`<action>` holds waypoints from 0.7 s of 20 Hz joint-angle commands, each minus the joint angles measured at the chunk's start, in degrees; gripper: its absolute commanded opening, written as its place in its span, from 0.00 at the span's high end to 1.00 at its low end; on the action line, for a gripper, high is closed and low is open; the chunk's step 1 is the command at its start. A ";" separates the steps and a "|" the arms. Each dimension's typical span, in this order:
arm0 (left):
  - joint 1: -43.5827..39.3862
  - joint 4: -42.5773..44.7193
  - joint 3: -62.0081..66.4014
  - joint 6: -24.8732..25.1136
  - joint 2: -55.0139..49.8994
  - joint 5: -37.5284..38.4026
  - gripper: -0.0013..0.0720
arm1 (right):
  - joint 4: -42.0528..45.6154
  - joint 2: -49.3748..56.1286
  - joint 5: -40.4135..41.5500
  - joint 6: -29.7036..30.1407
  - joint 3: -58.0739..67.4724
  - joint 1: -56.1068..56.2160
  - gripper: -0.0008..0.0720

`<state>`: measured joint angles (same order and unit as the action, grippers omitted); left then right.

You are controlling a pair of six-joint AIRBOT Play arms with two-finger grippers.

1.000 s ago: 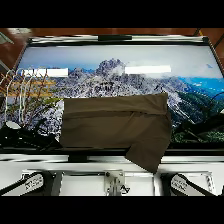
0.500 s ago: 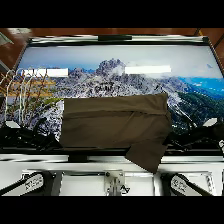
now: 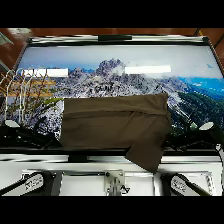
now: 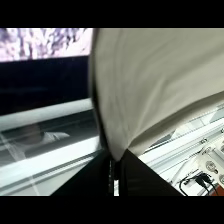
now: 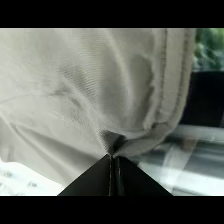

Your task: Fold the shirts.

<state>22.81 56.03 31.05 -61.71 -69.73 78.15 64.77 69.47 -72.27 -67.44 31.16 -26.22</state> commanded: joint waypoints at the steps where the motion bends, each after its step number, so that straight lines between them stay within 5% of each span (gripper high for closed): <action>1: 0.02 -2.69 3.15 3.37 0.09 -0.07 0.94 | -2.16 -2.62 -3.54 0.07 4.44 -0.02 0.91; 5: -0.39 -12.92 12.31 4.48 -0.04 -0.33 0.94 | -9.25 -2.95 -7.28 -5.57 16.26 1.81 0.91; 14: -3.43 -12.83 35.74 -2.67 -11.10 -4.22 0.94 | -8.96 13.77 -0.28 -13.07 46.12 12.55 0.91</action>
<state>20.23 43.68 60.29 -61.82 -76.36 74.89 56.25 77.10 -74.35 -77.78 69.04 -15.73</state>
